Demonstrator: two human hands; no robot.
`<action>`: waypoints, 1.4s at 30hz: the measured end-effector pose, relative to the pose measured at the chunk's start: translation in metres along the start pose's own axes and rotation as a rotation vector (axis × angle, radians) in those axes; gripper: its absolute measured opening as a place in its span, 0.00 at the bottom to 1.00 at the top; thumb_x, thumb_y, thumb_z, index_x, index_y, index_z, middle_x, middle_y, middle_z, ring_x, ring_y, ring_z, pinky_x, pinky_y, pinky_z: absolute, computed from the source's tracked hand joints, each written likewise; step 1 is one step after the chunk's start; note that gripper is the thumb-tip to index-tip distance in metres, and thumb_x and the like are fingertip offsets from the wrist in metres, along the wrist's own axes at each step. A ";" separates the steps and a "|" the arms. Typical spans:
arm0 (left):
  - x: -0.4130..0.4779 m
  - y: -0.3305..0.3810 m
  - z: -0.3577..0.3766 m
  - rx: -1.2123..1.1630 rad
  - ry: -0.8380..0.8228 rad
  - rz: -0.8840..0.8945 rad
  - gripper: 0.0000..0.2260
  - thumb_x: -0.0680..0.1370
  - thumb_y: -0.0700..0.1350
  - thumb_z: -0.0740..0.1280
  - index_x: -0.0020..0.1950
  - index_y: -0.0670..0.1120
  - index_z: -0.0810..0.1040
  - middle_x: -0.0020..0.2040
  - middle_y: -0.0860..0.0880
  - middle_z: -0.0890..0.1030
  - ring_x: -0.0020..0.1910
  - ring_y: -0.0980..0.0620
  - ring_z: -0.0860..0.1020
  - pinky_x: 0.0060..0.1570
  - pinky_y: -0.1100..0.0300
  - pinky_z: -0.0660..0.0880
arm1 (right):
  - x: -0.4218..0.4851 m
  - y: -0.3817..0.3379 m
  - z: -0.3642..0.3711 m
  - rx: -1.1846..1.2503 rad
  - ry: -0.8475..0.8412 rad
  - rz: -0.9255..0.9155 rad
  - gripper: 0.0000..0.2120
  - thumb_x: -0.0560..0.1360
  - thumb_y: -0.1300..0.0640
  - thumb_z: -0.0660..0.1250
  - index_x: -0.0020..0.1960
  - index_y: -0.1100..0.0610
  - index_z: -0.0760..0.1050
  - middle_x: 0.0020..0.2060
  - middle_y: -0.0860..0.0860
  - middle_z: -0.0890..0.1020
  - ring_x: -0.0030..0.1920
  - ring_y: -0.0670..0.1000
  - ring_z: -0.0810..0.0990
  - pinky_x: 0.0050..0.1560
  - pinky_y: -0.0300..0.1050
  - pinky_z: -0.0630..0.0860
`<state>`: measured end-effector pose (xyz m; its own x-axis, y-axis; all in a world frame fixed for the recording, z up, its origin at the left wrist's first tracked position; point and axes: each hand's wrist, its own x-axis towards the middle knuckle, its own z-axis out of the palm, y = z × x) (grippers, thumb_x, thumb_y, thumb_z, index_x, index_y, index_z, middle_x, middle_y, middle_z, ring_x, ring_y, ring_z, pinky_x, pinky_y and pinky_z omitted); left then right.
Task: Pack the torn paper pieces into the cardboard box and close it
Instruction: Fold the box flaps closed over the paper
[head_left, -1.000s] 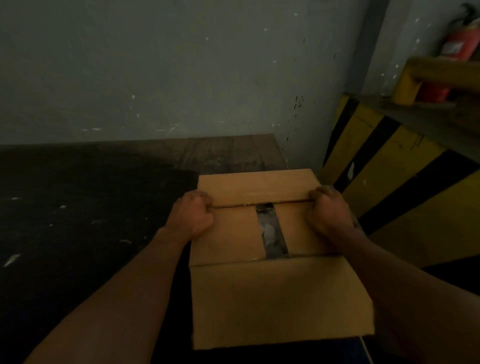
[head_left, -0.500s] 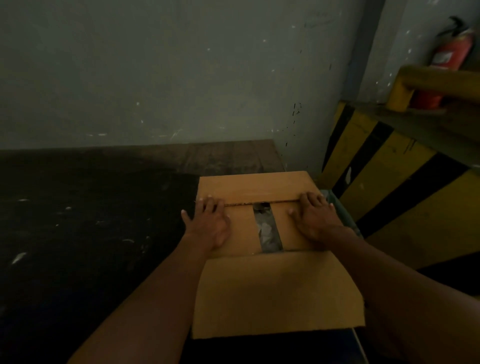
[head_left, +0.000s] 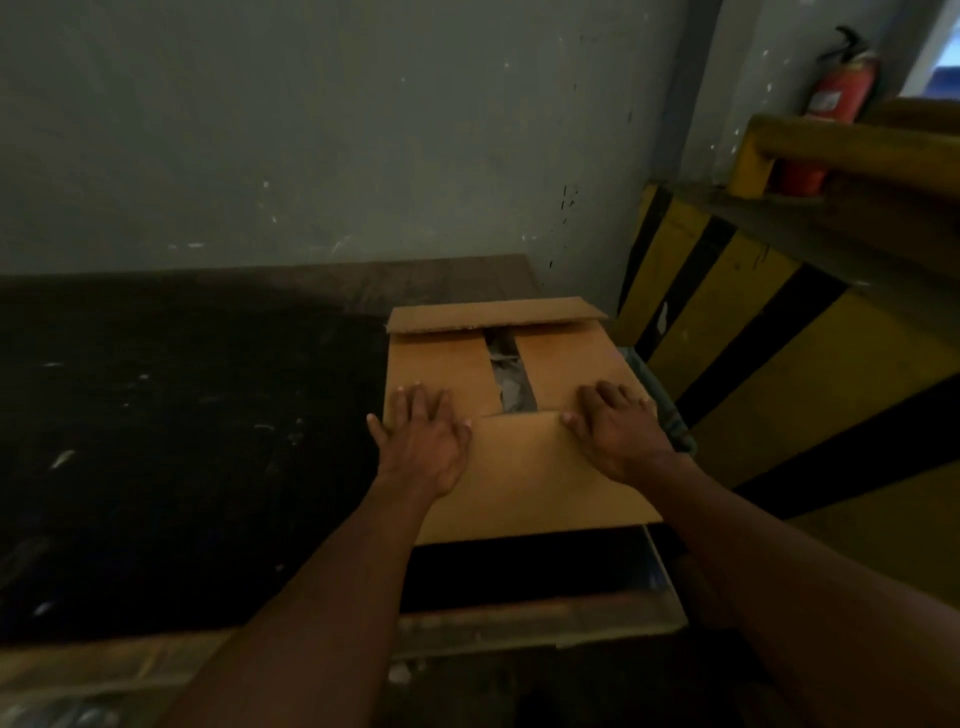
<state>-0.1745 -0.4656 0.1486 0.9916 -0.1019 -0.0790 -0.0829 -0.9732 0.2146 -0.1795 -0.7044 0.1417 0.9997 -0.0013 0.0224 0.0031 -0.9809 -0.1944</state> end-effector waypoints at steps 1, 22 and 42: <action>-0.009 0.000 0.003 0.009 -0.006 0.002 0.29 0.80 0.60 0.50 0.78 0.52 0.45 0.78 0.45 0.44 0.76 0.40 0.40 0.71 0.33 0.43 | -0.010 0.001 0.002 0.003 -0.015 -0.012 0.28 0.80 0.40 0.50 0.74 0.54 0.57 0.74 0.56 0.59 0.74 0.61 0.55 0.72 0.61 0.52; -0.049 0.038 0.075 0.492 0.185 0.263 0.55 0.70 0.52 0.72 0.72 0.56 0.26 0.76 0.40 0.37 0.75 0.37 0.39 0.63 0.26 0.35 | -0.082 0.016 0.070 -0.314 0.090 -0.253 0.57 0.61 0.50 0.78 0.78 0.56 0.46 0.77 0.60 0.52 0.76 0.63 0.52 0.72 0.62 0.47; -0.047 0.040 -0.069 0.363 0.511 0.367 0.18 0.80 0.52 0.58 0.69 0.52 0.64 0.67 0.48 0.72 0.68 0.49 0.69 0.72 0.44 0.57 | -0.042 -0.009 -0.083 -0.287 0.401 -0.347 0.29 0.74 0.51 0.64 0.73 0.51 0.59 0.69 0.55 0.68 0.71 0.59 0.63 0.71 0.70 0.48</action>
<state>-0.2181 -0.4859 0.2279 0.8088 -0.4122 0.4194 -0.3586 -0.9110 -0.2039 -0.2234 -0.7117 0.2243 0.8547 0.3102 0.4162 0.2662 -0.9503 0.1615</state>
